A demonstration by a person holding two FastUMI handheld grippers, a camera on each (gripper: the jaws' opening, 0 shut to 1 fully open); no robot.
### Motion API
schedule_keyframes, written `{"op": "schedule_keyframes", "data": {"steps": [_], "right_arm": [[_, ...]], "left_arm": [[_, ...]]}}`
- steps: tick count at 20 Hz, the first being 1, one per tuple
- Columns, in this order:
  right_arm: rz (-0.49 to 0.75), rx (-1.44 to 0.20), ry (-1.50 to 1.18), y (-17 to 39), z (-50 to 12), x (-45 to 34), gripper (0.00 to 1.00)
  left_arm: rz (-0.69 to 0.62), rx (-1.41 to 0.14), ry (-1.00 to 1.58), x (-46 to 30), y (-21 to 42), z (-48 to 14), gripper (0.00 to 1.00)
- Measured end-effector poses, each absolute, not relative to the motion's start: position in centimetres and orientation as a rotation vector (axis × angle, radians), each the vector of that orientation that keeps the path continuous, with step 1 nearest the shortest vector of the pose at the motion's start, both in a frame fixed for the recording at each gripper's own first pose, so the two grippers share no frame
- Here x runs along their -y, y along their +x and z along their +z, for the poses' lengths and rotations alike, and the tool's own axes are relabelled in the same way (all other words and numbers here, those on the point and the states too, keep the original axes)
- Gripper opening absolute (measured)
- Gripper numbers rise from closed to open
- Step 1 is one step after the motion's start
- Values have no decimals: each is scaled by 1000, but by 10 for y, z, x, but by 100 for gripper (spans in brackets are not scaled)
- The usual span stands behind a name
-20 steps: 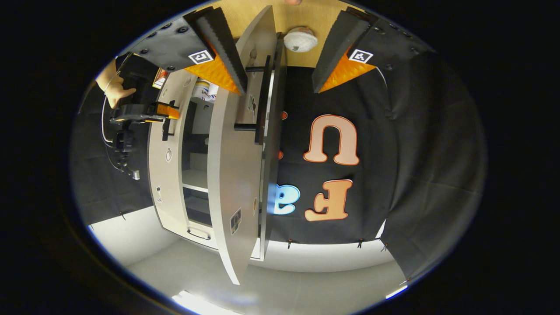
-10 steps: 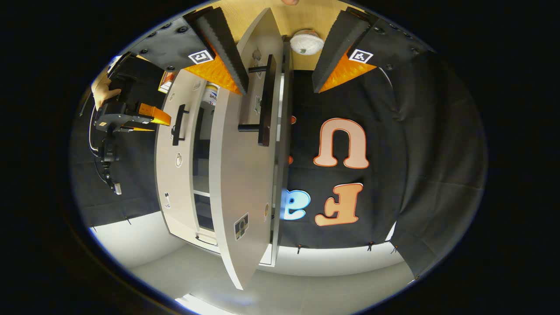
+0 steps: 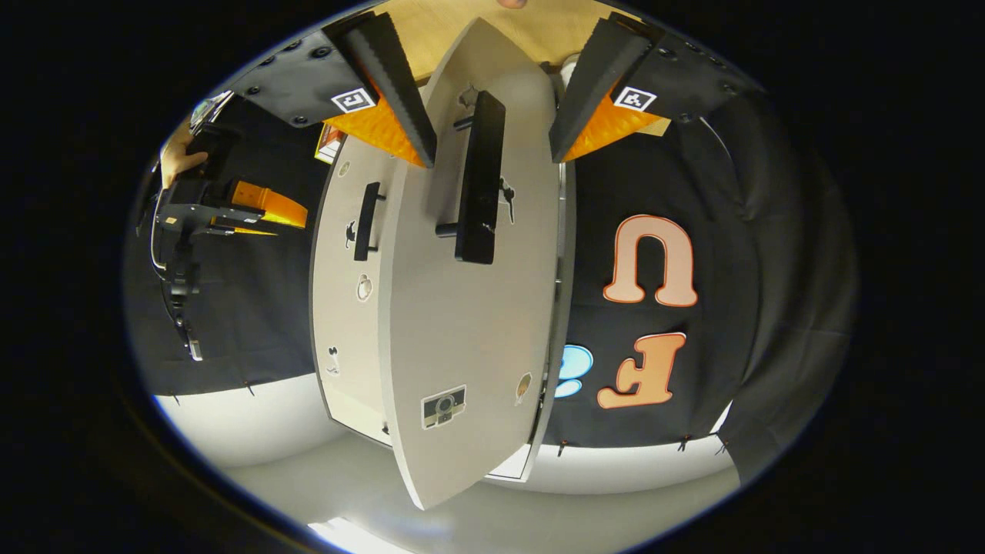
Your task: Grab one shoe with the right hand and put it into the shoe cabinet, grab the other shoe with the left hand and put it into the shoe cabinet; then close the right door with the right hand and the left door with the left hand.
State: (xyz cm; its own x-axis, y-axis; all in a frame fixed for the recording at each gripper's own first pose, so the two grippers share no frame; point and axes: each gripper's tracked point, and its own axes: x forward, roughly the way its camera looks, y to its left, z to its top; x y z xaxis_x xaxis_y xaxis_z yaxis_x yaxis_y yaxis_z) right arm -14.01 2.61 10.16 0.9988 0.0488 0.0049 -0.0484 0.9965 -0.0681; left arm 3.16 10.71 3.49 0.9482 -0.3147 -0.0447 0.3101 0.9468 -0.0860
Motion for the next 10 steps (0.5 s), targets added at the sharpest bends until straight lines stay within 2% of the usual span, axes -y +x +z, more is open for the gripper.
{"op": "schedule_keyframes", "data": {"steps": [6, 8, 10], "right_arm": [[8, 18, -46, -158, 108, 10, 92], [-12, 22, -45, -161, 108, 23, 92], [-31, 18, -47, -164, 106, 36, 92]], "left_arm": [[-344, -72, -96, -57, 62, 29, 94], [-320, -84, -99, -41, 75, 22, 96], [-296, -87, -98, -23, 89, 19, 94]]}}
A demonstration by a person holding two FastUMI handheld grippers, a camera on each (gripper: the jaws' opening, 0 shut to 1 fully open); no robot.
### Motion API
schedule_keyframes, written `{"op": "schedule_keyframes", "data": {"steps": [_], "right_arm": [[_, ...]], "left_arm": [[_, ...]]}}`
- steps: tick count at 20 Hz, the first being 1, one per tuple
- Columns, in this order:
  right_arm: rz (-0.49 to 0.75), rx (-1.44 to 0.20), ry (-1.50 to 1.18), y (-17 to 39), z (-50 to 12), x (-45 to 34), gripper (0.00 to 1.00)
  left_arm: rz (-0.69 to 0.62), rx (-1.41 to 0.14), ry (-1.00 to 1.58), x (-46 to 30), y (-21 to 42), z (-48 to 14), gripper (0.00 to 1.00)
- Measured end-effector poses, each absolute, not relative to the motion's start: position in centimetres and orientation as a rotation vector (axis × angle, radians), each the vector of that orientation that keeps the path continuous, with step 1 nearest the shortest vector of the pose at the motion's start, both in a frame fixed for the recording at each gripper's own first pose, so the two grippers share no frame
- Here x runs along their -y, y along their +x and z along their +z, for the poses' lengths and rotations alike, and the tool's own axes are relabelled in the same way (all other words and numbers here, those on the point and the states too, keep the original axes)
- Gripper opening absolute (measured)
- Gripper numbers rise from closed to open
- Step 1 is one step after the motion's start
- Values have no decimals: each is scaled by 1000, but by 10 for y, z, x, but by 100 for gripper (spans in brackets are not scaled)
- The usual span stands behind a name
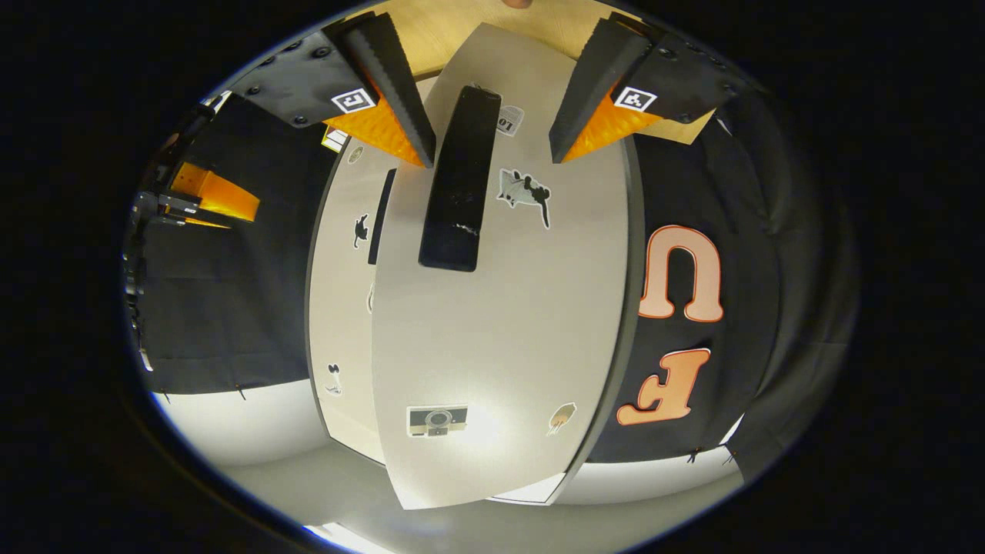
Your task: Grab one shoe with the right hand and put it into the shoe cabinet, grab the other shoe with the left hand and put it into the shoe cabinet; then close the right door with the right hand and the left door with the left hand.
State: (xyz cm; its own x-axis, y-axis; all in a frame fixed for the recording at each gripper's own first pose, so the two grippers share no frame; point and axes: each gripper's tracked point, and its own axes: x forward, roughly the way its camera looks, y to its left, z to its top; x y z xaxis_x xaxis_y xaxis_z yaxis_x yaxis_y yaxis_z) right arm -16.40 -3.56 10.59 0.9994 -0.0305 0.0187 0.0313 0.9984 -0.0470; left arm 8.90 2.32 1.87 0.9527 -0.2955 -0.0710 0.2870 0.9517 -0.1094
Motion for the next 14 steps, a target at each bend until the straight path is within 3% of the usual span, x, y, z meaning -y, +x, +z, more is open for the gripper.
{"op": "schedule_keyframes", "data": {"steps": [14], "right_arm": [[-79, 9, -38, -177, 100, 87, 92]], "left_arm": [[-198, -97, -52, 19, 131, 11, 97]]}}
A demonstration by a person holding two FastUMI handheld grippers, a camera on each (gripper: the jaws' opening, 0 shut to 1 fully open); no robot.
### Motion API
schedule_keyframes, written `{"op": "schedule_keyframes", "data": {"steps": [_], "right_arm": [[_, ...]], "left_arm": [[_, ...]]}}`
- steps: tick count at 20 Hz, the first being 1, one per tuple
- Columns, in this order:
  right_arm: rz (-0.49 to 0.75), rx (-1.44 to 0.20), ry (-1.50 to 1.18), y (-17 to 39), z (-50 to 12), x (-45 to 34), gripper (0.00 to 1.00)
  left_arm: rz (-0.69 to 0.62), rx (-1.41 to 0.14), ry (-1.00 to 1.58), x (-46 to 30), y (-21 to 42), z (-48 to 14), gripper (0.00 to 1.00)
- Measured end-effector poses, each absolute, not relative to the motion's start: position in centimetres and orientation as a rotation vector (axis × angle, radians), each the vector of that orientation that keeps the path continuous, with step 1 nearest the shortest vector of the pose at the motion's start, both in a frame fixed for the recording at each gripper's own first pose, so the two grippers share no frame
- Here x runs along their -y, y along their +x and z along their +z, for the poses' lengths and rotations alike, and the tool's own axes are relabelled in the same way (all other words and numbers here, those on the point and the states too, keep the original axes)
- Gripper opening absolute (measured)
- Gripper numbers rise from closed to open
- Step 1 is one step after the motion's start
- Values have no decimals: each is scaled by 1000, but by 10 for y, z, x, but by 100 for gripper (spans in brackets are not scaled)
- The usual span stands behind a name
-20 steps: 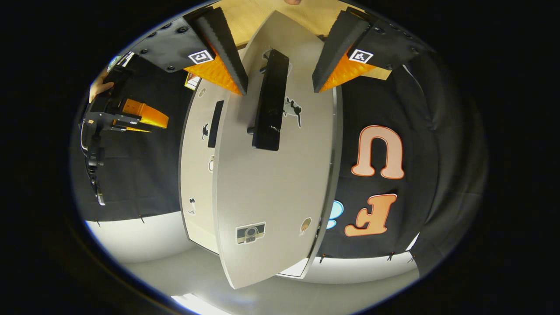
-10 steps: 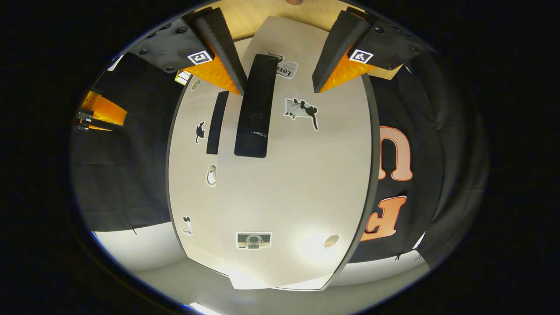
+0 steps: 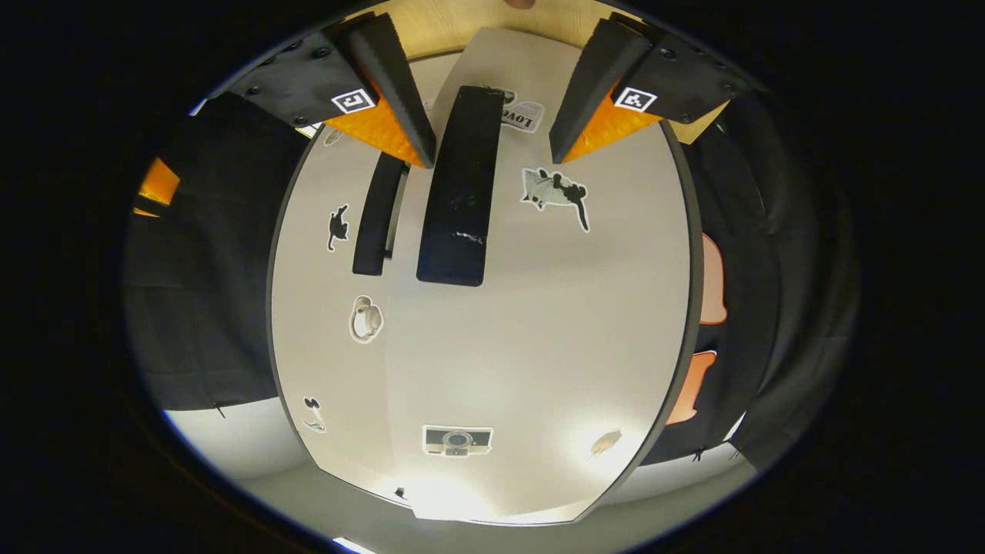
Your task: Grab one shoe with the right hand and put it into the shoe cabinet, grab the other shoe with the left hand and put it into the shoe cabinet; then close the right door with the right hand and the left door with the left hand.
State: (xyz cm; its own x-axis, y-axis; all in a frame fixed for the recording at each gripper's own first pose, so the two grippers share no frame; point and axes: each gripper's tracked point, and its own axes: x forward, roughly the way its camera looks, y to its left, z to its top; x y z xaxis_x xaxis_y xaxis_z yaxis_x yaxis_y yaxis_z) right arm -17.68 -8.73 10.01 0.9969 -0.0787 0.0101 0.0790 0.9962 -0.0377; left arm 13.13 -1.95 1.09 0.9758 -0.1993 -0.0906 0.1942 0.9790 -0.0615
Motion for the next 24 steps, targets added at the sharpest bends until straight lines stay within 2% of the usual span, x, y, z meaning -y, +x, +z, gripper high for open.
{"op": "schedule_keyframes", "data": {"steps": [1, 2, 7, 8, 9, 15, 19, 24], "right_arm": [[-76, 9, -38, -176, 100, 89, 92], [-73, 8, -41, -174, 101, 90, 92], [-66, 2, -44, -168, 102, 98, 92], [-65, 0, -46, -168, 102, 100, 92], [-63, -3, -48, -167, 102, 101, 92], [-42, -10, -47, -161, 107, 101, 92], [-19, 7, -56, -159, 124, 99, 92], [21, 30, -71, -162, 151, 89, 92]], "left_arm": [[-187, -93, -39, 20, 135, 12, 99], [-175, -90, -28, 20, 137, 12, 97], [-122, -82, -15, 21, 145, 14, 97], [-118, -81, -14, 21, 146, 14, 94], [-117, -81, -10, 21, 147, 14, 97], [-109, -98, -19, 18, 144, 23, 97], [-141, -78, -42, 2, 90, 57, 96], [-82, 13, -60, -69, 12, 125, 96]]}}
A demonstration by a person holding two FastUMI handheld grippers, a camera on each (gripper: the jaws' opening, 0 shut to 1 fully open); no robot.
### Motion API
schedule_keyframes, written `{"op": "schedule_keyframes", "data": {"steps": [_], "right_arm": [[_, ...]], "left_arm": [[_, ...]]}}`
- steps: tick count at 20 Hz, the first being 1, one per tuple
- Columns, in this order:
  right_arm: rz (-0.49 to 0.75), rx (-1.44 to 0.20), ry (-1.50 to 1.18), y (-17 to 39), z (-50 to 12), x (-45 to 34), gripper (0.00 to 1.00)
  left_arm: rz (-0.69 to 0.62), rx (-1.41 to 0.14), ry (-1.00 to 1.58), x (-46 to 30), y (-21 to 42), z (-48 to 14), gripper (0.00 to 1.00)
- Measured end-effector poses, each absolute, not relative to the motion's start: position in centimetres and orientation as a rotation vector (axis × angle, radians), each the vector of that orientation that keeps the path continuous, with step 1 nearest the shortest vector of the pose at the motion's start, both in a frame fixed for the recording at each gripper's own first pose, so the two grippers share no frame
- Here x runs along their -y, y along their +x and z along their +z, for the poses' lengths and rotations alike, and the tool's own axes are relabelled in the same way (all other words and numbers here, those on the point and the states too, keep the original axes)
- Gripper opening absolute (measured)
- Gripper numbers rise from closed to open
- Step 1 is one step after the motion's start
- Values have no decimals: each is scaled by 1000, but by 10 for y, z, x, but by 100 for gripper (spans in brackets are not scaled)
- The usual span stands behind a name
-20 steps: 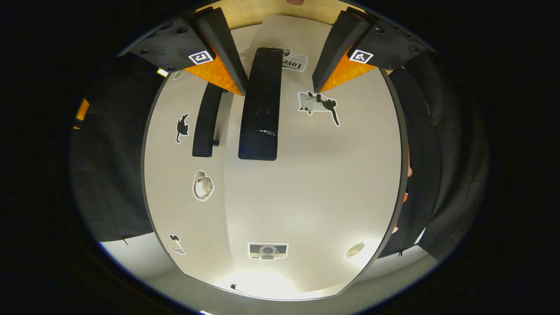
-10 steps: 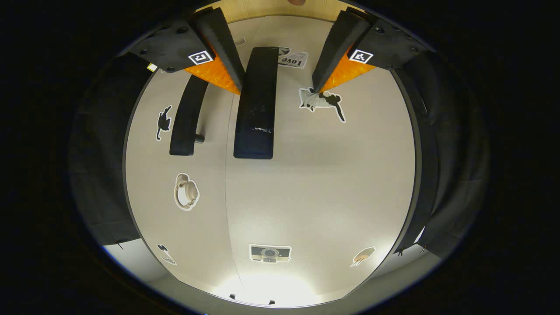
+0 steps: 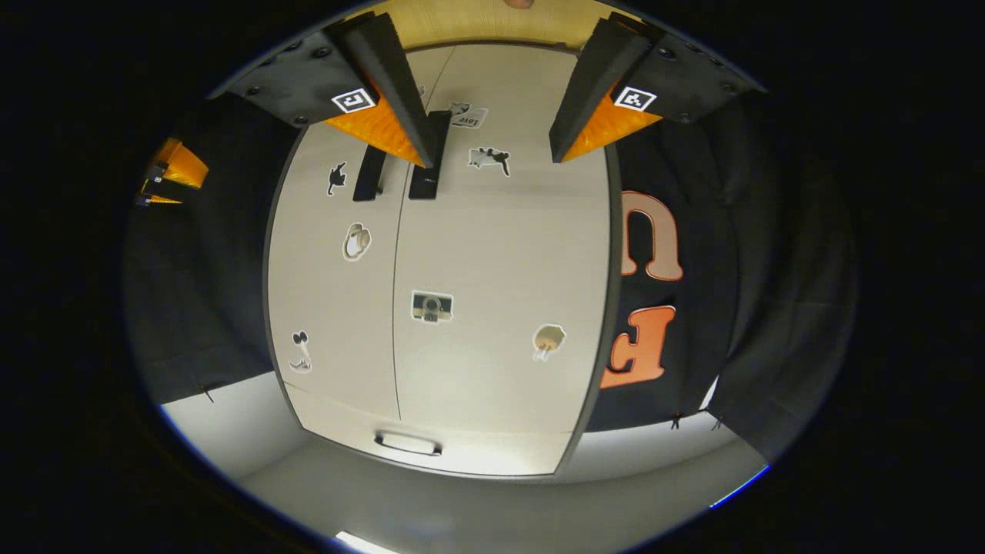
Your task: Grab one shoe with the right hand and put it into the shoe cabinet, grab the other shoe with the left hand and put it into the shoe cabinet; then close the right door with the right hand and the left door with the left hand.
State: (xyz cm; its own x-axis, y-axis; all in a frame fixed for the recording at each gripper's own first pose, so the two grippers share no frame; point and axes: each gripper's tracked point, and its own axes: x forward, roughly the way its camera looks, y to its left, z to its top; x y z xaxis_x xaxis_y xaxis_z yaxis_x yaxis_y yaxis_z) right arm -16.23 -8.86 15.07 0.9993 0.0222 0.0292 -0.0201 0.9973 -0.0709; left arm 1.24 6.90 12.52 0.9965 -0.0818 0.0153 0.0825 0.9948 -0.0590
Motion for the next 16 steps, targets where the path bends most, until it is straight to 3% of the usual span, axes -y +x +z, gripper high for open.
{"op": "schedule_keyframes", "data": {"steps": [8, 16], "right_arm": [[103, 44, -87, -173, 166, 59, 92], [173, -20, -116, -176, 146, 28, 92]], "left_arm": [[94, 91, -44, -185, -82, 169, 96], [177, 128, -6, -208, -124, 170, 94]]}}
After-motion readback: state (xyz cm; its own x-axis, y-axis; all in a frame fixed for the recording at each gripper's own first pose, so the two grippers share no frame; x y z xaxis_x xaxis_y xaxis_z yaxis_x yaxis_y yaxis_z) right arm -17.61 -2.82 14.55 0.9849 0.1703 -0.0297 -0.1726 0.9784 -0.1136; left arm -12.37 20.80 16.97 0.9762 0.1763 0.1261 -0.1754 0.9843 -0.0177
